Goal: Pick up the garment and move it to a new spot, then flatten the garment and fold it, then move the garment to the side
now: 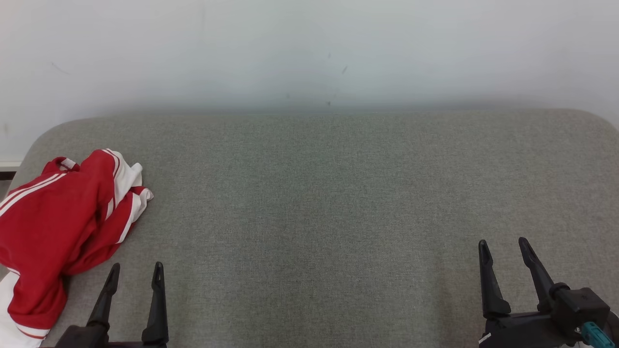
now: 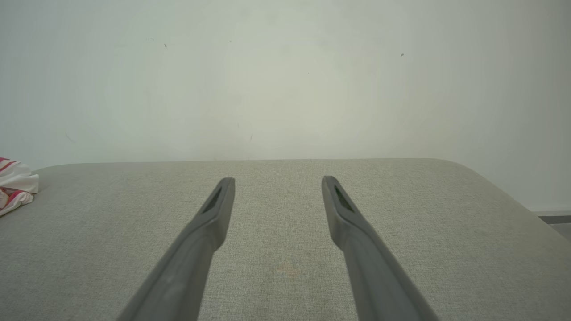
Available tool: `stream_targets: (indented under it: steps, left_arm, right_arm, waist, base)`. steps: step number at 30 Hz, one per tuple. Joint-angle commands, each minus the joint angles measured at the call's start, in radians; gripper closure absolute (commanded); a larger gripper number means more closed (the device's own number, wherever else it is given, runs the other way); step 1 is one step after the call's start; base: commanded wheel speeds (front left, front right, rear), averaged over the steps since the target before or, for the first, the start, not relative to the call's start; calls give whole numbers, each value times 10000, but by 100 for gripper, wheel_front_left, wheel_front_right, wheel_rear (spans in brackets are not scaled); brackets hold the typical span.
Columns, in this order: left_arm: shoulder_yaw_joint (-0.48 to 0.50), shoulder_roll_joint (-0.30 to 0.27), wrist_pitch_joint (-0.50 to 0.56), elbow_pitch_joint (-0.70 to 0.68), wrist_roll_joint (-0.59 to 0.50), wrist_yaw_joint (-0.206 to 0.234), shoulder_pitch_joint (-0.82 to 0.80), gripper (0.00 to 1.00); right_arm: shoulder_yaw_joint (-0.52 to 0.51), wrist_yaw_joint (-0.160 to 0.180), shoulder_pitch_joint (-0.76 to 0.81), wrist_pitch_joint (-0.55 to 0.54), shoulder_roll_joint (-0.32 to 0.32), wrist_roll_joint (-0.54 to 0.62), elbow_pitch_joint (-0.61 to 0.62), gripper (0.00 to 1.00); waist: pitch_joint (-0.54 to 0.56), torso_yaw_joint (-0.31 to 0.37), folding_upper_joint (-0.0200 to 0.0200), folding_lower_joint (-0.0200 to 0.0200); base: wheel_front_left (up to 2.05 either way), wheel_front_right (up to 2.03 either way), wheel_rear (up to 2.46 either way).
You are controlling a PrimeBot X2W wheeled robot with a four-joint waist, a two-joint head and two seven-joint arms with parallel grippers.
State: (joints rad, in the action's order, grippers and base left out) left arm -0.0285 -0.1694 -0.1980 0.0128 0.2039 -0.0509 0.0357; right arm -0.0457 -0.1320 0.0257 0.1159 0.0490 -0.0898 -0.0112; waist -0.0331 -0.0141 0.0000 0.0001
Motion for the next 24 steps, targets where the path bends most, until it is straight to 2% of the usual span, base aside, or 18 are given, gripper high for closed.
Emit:
stream_targets:
  steps: [1, 12, 24]
  left_arm:
    - [28, -47, 53, -41, 91, 44, 100, 0]
    - [-66, -54, 637, -294, 271, 159, 168, 0]
    - [-136, -89, 515, -229, 330, 246, 233, 0]
  right_arm:
    - [-28, 23, 54, 36, 23, 24, 23, 0]
    - [-21, 23, 68, -76, 23, -55, 104, 0]
    - [10, 23, 90, -137, 23, -131, 11, 0]
  waist:
    - [-6, 1, 0, -1]
    - [-16, -18, 0, -1]
    - [-41, -77, 0, -1]
  base:
    - [0, 0, 0]
    - [0, 0, 0]
    - [0, 0, 0]
